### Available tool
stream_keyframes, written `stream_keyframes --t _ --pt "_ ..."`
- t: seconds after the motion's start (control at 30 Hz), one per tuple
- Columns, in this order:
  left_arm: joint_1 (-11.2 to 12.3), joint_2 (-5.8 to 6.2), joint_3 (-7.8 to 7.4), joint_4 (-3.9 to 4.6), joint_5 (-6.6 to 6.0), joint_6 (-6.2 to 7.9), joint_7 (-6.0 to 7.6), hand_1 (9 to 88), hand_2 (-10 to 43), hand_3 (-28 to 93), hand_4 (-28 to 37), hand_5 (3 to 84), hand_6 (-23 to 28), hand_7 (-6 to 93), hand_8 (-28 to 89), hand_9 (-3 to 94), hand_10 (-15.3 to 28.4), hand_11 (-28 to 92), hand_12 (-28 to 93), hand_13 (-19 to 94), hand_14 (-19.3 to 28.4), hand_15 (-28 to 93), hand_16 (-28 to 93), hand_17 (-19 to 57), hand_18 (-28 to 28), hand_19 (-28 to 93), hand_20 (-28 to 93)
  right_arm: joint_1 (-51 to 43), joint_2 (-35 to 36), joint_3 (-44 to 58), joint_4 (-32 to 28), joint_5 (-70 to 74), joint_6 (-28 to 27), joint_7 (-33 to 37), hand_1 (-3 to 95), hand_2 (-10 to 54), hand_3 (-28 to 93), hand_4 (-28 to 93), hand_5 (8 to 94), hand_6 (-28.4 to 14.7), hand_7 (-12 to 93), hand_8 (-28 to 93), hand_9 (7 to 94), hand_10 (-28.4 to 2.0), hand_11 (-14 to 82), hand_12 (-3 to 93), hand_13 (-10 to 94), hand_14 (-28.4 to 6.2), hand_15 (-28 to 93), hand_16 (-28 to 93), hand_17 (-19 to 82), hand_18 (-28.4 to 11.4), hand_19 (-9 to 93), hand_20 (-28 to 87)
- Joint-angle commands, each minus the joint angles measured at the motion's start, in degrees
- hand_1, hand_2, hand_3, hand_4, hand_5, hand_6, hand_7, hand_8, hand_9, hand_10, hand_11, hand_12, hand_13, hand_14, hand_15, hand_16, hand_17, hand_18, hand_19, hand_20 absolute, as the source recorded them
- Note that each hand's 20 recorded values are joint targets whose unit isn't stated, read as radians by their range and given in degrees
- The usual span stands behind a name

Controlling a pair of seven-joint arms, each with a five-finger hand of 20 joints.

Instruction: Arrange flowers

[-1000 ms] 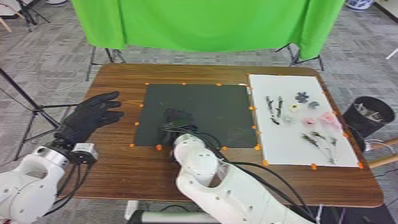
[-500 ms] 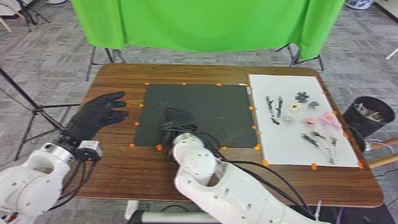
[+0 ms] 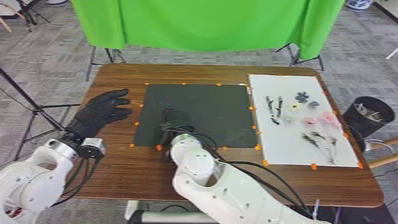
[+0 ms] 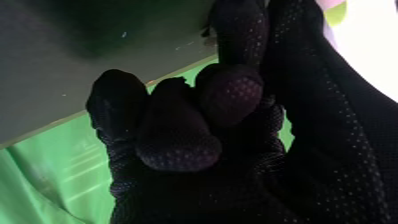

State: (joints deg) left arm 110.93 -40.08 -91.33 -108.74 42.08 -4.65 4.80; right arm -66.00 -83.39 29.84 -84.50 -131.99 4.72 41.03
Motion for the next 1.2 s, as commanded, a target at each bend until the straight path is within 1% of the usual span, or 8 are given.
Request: stream_keyframes --t 0.03,0.2,0.23,0.37,0.63,0.73,0.83,1.2 --pt "0.6 -1.22 -0.71 -0.16 0.81 -1.1 -0.65 30.0 -9.5 68 -23.9 28.9 3.5 25.9 -13 26.4 11.8 32 15 26 14.7 48 -3 -5.8 22.6 51 9 0.1 0.6 -0.4 -0.5 -0.4 -0.9 -0.2 38.1 -9.5 84 -23 77.1 0.1 49 16 84.7 -8.8 62.2 41.2 85 -6.2 79 31 53 -21.6 93 59" --pt "1.2 -1.65 -1.24 -0.45 1.1 -1.05 -0.61 29.9 -9.5 68 -23.8 28.9 3.5 25.9 -13 26.4 11.8 32 15 26 14.7 48 -3 -5.9 22.6 51 9 0.0 1.0 -0.3 -1.1 -1.4 -1.8 -1.0 37.7 -9.5 83 -23 76.2 -0.1 49 15 83.9 -9.0 62.2 41.1 84 -6.3 79 31 52 -21.7 93 59" --pt "1.4 -0.44 -0.64 -0.48 0.22 -0.17 0.33 30.0 -9.5 68 -23.9 28.9 3.5 25.8 -13 26.4 11.9 32 15 26 14.7 48 -3 -5.8 22.6 51 9 0.1 1.2 -0.4 -1.3 -1.7 -1.8 -1.1 37.3 -9.5 83 -24 76.1 -0.1 49 15 83.7 -9.1 62.3 41.1 84 -6.4 79 31 52 -21.7 93 59" --pt "4.5 -0.49 -2.45 -1.65 -0.16 1.34 1.25 29.9 -9.5 68 -23.8 28.8 3.4 25.9 -13 26.5 11.9 32 15 26 14.7 48 -3 -5.8 22.6 51 9 -0.5 2.3 0.9 -3.0 -2.6 -3.9 -2.7 35.6 -9.5 82 -24 74.5 -0.5 49 15 82.7 -9.3 62.5 41.2 83 -6.5 80 31 51 -21.6 93 58" --pt "14.5 -0.22 -7.22 -5.21 -2.34 7.35 7.43 29.8 -9.5 68 -23.8 28.8 3.4 25.9 -13 26.5 11.9 32 15 26 14.9 48 -3 -5.9 22.6 51 9 -2.7 4.6 9.2 -8.5 -2.8 -7.0 -8.2 28.0 -9.5 83 -24 73.3 -0.7 48 9 81.1 -9.8 62.7 41.0 81 -6.7 80 30 50 -21.7 93 57" --pt "18.0 -0.19 -8.78 -6.39 -3.17 9.33 9.73 29.7 -9.5 68 -23.8 28.8 3.4 25.8 -13 26.4 11.8 32 15 26 14.9 48 -3 -5.9 22.7 51 9 -3.3 5.5 13.6 -10.1 -2.5 -7.1 -10.5 25.7 -8.9 83 -24 73.3 -1.1 50 -9 80.4 -10.0 62.5 40.9 81 -6.9 80 30 49 -21.5 93 57" --pt "20.8 -0.71 -9.96 -7.28 -3.63 10.65 11.19 29.6 -9.5 68 -23.9 28.8 3.4 25.7 -13 26.5 11.8 32 15 26 14.9 48 -3 -5.9 22.7 51 9 -4.2 8.0 17.9 -12.1 -2.8 -8.7 -12.3 25.0 -8.5 82 -24 72.9 -1.3 51 -13 79.6 -10.5 62.3 40.9 80 -7.2 80 30 48 -21.6 93 57" --pt "23.1 -2.63 -11.34 -8.43 -2.67 11.06 10.66 29.4 -9.5 68 -23.8 28.9 3.4 25.6 -13 26.6 11.9 32 15 26 14.9 48 -3 -5.9 22.7 51 9 -13.6 25.8 33.6 -21.7 0.5 -11.3 -12.2 17.2 -9.5 74 -28 60.0 -3.8 41 -15 67.7 -13.6 52.9 31.6 71 -9.4 79 26 38 -22.6 93 46"
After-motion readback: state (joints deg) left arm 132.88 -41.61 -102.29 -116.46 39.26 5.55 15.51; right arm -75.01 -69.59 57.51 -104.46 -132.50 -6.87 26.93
